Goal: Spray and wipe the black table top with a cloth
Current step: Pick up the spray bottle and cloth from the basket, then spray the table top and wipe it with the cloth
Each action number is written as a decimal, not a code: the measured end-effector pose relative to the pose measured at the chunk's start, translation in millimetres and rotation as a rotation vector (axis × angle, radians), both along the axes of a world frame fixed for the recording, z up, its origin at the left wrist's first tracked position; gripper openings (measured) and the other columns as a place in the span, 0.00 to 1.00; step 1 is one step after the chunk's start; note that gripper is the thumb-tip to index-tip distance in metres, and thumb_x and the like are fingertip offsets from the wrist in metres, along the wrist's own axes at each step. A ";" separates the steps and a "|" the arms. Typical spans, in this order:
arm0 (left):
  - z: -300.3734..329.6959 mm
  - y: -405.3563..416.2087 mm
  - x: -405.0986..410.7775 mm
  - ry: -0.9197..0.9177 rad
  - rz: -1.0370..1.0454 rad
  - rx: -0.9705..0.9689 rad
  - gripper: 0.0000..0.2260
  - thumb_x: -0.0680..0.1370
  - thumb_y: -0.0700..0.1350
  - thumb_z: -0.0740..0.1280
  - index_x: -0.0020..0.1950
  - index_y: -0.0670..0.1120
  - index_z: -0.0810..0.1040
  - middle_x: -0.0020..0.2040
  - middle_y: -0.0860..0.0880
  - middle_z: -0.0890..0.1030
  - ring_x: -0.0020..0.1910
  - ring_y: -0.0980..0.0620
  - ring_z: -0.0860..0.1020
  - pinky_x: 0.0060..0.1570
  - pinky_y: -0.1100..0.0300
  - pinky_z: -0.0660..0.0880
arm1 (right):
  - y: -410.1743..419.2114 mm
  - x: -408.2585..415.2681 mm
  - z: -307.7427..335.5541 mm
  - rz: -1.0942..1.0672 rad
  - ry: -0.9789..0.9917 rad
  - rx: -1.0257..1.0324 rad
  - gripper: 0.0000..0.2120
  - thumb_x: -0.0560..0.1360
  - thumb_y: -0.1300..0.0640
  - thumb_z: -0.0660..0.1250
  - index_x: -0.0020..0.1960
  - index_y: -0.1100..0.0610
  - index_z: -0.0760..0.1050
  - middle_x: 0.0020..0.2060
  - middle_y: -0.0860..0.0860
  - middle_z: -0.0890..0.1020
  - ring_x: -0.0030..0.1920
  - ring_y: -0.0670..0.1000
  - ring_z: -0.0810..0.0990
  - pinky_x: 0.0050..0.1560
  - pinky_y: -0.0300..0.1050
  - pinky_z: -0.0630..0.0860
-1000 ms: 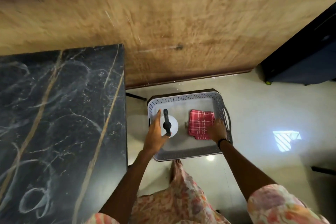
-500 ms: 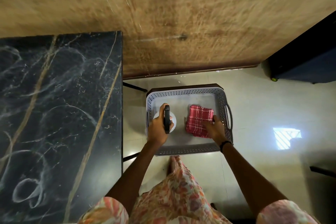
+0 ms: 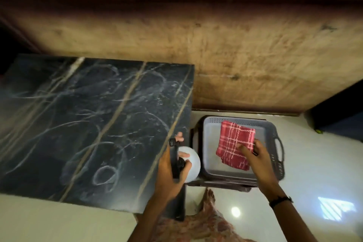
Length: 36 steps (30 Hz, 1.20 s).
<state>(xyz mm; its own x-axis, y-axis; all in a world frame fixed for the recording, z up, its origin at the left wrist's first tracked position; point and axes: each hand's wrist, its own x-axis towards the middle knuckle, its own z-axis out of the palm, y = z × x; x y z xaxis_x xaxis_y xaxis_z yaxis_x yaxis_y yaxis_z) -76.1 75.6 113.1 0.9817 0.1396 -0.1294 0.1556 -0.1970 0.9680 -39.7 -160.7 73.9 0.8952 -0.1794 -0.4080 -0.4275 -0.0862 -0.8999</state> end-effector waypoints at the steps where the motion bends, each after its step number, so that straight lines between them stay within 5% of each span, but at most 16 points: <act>1: 1.3 23.9 -13.2 -0.022 0.039 -0.033 0.25 0.71 0.39 0.69 0.67 0.43 0.69 0.57 0.54 0.79 0.49 0.64 0.78 0.52 0.69 0.74 | 22.2 -5.5 6.0 0.026 -0.002 0.020 0.15 0.75 0.56 0.67 0.61 0.53 0.72 0.51 0.48 0.82 0.49 0.48 0.82 0.43 0.41 0.78; 3: -1.5 68.9 -35.0 0.010 0.161 -0.074 0.26 0.71 0.31 0.68 0.69 0.37 0.67 0.54 0.56 0.80 0.46 0.63 0.79 0.49 0.71 0.73 | 69.7 -16.3 13.6 0.084 -0.003 0.051 0.13 0.76 0.56 0.66 0.60 0.52 0.72 0.50 0.47 0.82 0.48 0.47 0.82 0.39 0.37 0.78; 8: 4.1 199.4 -91.6 0.030 0.296 0.032 0.15 0.68 0.39 0.64 0.51 0.54 0.76 0.37 0.47 0.80 0.32 0.55 0.79 0.37 0.64 0.76 | 221.2 -44.5 5.3 0.214 0.072 0.079 0.08 0.75 0.58 0.69 0.53 0.53 0.76 0.49 0.51 0.83 0.49 0.53 0.83 0.49 0.51 0.80; 12: -5.5 304.3 -124.3 0.087 0.338 0.117 0.10 0.67 0.38 0.65 0.47 0.46 0.78 0.32 0.49 0.77 0.29 0.50 0.75 0.35 0.48 0.75 | 337.9 -62.2 -14.5 0.334 0.146 0.076 0.07 0.75 0.59 0.69 0.53 0.55 0.77 0.49 0.54 0.84 0.47 0.53 0.84 0.47 0.51 0.81; 18: -9.8 397.0 -156.0 0.167 0.412 0.191 0.07 0.72 0.31 0.68 0.42 0.43 0.77 0.29 0.51 0.75 0.27 0.49 0.73 0.33 0.53 0.74 | 479.1 -67.3 -17.9 0.454 0.211 0.113 0.06 0.74 0.58 0.70 0.50 0.56 0.77 0.47 0.54 0.84 0.44 0.51 0.83 0.40 0.43 0.79; 24: -25.5 430.9 -161.3 0.209 0.445 0.196 0.04 0.74 0.35 0.68 0.41 0.42 0.77 0.27 0.49 0.73 0.26 0.48 0.70 0.30 0.53 0.71 | 539.7 -44.6 -15.6 0.448 0.254 0.371 0.13 0.76 0.59 0.68 0.59 0.59 0.74 0.53 0.56 0.82 0.54 0.55 0.81 0.56 0.51 0.79; 30: -37.4 429.9 -147.6 0.270 0.377 0.218 0.04 0.75 0.39 0.68 0.40 0.44 0.77 0.28 0.47 0.73 0.28 0.48 0.69 0.33 0.53 0.70 | 531.8 -33.4 -42.0 0.537 0.250 -0.128 0.12 0.77 0.61 0.64 0.60 0.62 0.73 0.54 0.57 0.81 0.51 0.55 0.81 0.55 0.51 0.78; 36: -45.0 417.5 -120.1 0.366 0.247 0.309 0.04 0.74 0.37 0.67 0.40 0.37 0.77 0.33 0.40 0.77 0.31 0.44 0.71 0.37 0.50 0.72 | 487.8 -58.7 -40.0 0.478 0.065 -0.333 0.12 0.78 0.63 0.61 0.61 0.62 0.72 0.51 0.55 0.79 0.50 0.53 0.76 0.45 0.40 0.68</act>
<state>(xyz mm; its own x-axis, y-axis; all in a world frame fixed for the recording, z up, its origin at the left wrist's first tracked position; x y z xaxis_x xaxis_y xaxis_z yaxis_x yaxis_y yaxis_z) -196.2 493.1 68.0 0.8132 0.4467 -0.3731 0.5496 -0.3785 0.7447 -98.4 327.1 33.9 0.8834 0.1100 -0.4555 -0.3250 -0.5564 -0.7647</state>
